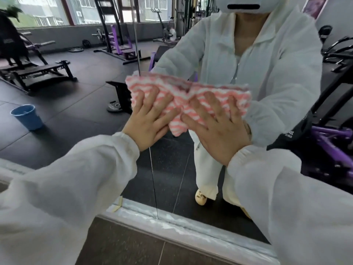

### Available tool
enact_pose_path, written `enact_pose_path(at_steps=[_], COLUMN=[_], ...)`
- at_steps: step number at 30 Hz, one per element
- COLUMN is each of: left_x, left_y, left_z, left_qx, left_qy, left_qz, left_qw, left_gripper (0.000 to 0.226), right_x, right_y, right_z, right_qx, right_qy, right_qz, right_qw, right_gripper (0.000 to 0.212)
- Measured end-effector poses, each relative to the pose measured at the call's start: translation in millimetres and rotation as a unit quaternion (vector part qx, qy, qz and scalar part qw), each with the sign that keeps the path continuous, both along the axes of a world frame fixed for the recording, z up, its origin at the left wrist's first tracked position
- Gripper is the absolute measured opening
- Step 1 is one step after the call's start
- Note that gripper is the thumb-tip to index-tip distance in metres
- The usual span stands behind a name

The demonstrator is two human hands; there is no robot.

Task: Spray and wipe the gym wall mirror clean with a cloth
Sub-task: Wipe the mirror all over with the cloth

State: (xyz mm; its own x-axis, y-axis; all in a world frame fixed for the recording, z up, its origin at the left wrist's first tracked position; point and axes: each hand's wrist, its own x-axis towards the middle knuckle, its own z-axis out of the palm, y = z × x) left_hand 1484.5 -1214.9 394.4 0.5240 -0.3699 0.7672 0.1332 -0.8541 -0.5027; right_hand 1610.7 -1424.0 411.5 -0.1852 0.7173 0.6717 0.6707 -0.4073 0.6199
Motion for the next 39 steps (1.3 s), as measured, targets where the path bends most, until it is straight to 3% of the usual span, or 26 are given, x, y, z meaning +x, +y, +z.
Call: enact_pose_path(at_steps=[4, 8, 10, 17, 22, 23, 25, 27, 28, 34, 37, 39], left_x=[-12.1, -24.2, -26.5, -35.9, -41.1, -42.8, -46.0, -50.2, -52.2, -41.7, -26.8, -9.8], left_y=[0.9, 0.0, -1.7, 2.1, -1.8, -6.9, -19.0, -29.1, -35.6, -78.8, -102.5, -125.6], left_z=[-56.6, -104.2, -127.2, -220.5, -281.2, -289.2, -300.9, -309.1, -307.3, -266.4, -240.3, -208.1], left_qx=[0.036, 0.055, 0.066, 0.1, 0.104, 0.097, 0.073, 0.036, 0.01, -0.1, -0.11, -0.116], left_qy=[0.071, 0.153, 0.181, 0.223, 0.243, 0.243, 0.247, 0.297, 0.322, 0.319, 0.291, 0.272], left_qz=[0.021, 0.044, 0.055, 0.077, 0.13, 0.132, 0.127, 0.123, 0.116, 0.112, 0.129, 0.135], left_qw=[0.997, 0.986, 0.98, 0.967, 0.956, 0.956, 0.958, 0.946, 0.939, 0.936, 0.942, 0.946], left_gripper=[0.065, 0.097, 0.087, 0.056, 0.053, 0.057, 0.087, 0.118, 0.122, 0.125, 0.119, 0.122], right_x=[1.5, -0.5, -2.5, -6.3, -22.7, -27.7, -33.6, -37.8, -39.2, -21.8, -2.2, 7.2], right_y=[-5.5, -9.5, -12.0, -14.7, -15.8, -15.9, -13.4, -11.4, -13.2, -65.5, -92.7, -115.4], right_z=[-53.8, -101.2, -120.1, -186.1, -222.5, -228.9, -234.6, -232.8, -230.6, -217.5, -201.0, -179.2], right_qx=[-0.082, -0.141, -0.166, -0.255, -0.377, -0.411, -0.486, -0.538, -0.546, -0.438, -0.321, -0.272], right_qy=[-0.005, 0.023, 0.03, -0.05, -0.083, -0.088, -0.071, 0.006, 0.039, 0.093, 0.107, 0.102], right_qz=[-0.002, 0.014, 0.011, -0.018, -0.124, -0.126, -0.112, -0.122, -0.129, -0.164, -0.132, -0.132], right_qw=[0.997, 0.99, 0.986, 0.966, 0.914, 0.899, 0.864, 0.834, 0.827, 0.879, 0.932, 0.948], right_gripper=[0.073, 0.079, 0.084, 0.064, 0.069, 0.074, 0.077, 0.075, 0.072, 0.077, 0.077, 0.076])
